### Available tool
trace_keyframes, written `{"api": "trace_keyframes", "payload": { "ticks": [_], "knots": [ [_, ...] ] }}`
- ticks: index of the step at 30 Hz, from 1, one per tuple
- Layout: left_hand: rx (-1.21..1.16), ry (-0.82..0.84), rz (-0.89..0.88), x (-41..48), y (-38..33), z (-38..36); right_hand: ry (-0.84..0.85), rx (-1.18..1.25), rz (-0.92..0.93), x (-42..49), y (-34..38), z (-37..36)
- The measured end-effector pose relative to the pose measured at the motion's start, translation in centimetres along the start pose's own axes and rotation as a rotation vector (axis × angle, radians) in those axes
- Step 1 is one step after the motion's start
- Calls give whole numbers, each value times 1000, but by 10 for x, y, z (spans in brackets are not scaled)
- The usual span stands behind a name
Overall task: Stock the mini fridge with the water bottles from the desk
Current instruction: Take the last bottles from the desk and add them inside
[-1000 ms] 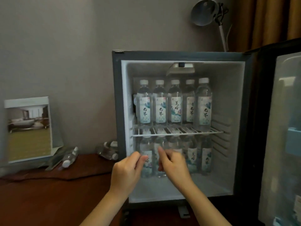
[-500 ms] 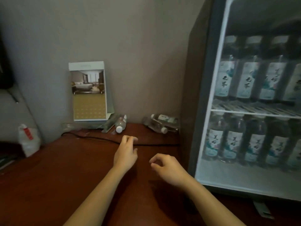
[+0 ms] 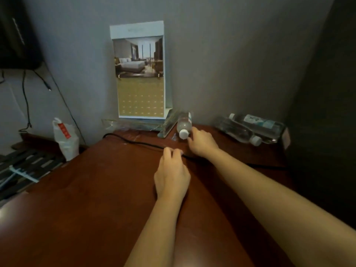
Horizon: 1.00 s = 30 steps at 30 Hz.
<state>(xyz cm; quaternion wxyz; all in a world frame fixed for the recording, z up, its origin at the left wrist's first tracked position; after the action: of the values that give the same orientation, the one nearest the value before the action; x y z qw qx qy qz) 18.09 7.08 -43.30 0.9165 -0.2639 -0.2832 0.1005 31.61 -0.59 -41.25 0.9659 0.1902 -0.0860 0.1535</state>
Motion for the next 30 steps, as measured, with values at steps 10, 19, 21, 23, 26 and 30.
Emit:
{"api": "trace_keyframes", "payload": {
  "ticks": [10,19,21,23,26,30],
  "knots": [
    [3,-50,-60,1,-5,4,79,-77,19,53,13,-28],
    [-8,0,-93,-2,-14,4,-340,276,-87,-16,6,54],
    [-35,29,-103,-3,-16,5,-364,342,-148,-32,2,84],
    [-55,69,-115,-4,-18,4,-386,392,-165,-51,-1,110],
    [-102,152,-157,-8,-26,1,-393,482,-130,-84,-1,136],
    [-300,240,-273,-18,-41,-2,-394,569,-107,-122,3,152]
  ]
}}
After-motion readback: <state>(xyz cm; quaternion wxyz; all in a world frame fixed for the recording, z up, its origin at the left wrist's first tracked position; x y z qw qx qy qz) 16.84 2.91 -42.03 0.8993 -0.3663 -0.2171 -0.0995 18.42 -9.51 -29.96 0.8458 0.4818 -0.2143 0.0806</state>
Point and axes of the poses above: each hand's wrist, its own x-axis towards the middle knuckle, its own z-axis out of the back of the hand, y = z × x, the point moved 4 cm from there along x, towards the middle knuckle
